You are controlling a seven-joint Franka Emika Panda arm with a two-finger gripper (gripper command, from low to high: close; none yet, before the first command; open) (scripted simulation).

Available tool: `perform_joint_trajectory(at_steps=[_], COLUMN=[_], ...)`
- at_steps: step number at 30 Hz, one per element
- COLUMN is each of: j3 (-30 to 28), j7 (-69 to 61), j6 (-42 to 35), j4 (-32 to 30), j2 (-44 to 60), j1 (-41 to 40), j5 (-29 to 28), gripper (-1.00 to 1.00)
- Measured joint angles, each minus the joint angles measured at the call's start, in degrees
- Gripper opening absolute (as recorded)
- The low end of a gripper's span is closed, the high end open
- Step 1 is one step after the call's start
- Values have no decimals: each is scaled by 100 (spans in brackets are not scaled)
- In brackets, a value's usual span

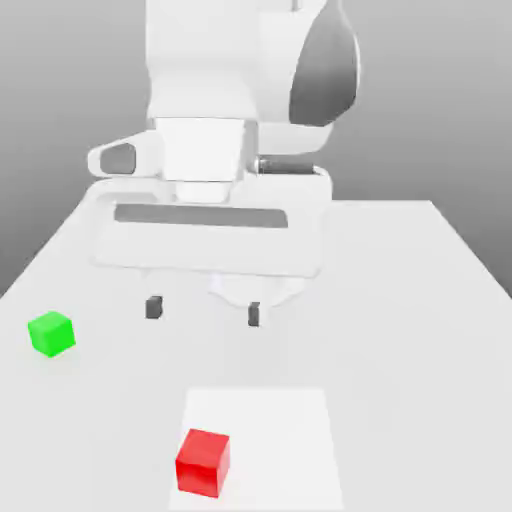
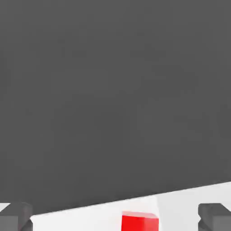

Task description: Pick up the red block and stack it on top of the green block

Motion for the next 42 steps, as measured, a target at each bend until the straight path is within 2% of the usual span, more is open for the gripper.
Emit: perform_joint_trajectory(at_steps=[5, 10, 11, 18, 24, 34, 42], j3=[-35, 21, 37, 44, -78, -1002, -1598], j7=[60, 9, -4, 2, -53, -2167, -4268], j6=[432, 1212, 1368, 1401, 579, 371, 283], j4=[-249, -178, -151, -148, -330, -838, -1264], j2=[1039, 2078, 2263, 2298, 1286, 455, -80], j1=[-94, -153, -166, -172, -226, -1701, -2837], j5=[58, 158, 176, 171, -2, -748, -867], gripper=[0, 0, -100, -100, -100, -100, -100])
